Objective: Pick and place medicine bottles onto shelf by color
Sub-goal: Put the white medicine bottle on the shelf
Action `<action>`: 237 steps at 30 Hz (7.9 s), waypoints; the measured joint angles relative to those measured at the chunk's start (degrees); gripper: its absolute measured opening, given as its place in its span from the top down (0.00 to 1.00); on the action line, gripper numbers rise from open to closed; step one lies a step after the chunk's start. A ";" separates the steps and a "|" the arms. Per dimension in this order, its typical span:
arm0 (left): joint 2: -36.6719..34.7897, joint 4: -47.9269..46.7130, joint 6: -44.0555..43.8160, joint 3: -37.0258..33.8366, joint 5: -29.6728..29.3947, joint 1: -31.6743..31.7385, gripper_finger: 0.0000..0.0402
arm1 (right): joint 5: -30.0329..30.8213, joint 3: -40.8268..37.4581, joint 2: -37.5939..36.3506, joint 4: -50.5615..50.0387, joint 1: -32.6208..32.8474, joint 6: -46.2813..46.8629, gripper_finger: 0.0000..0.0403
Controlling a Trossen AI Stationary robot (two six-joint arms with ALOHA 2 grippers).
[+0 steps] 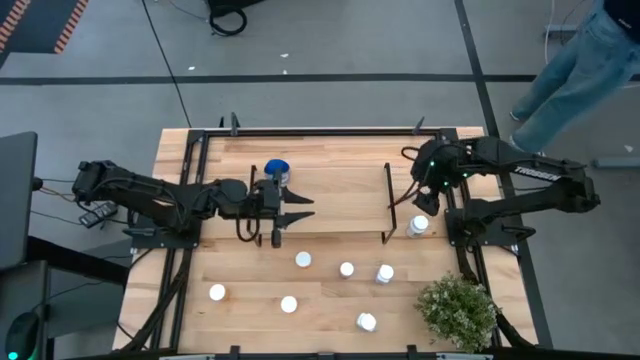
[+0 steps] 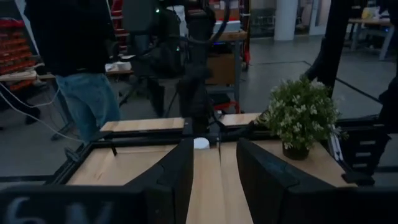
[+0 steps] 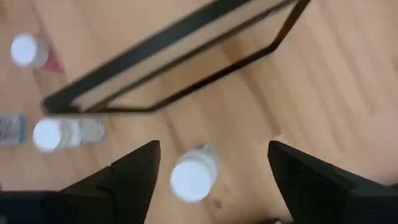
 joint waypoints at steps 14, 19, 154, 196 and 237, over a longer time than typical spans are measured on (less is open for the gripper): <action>-1.11 -3.46 0.26 0.04 -0.02 -0.94 0.71 | 6.16 -0.02 4.97 -9.31 12.87 14.61 0.23; -1.11 -4.27 -0.14 0.04 -0.45 -1.00 0.71 | 7.63 -0.87 7.67 -10.97 16.29 21.31 0.23; -1.07 -9.62 -4.91 0.04 -1.48 -2.16 0.71 | 32.12 -19.69 9.19 4.48 45.98 51.07 0.23; -1.09 -11.74 -7.33 0.04 -1.49 -3.76 0.72 | 32.61 -24.09 9.21 8.70 46.02 56.87 0.25; -1.09 -12.46 -8.91 0.07 -1.50 -4.54 0.73 | 34.76 24.90 17.63 -16.07 22.81 21.75 0.47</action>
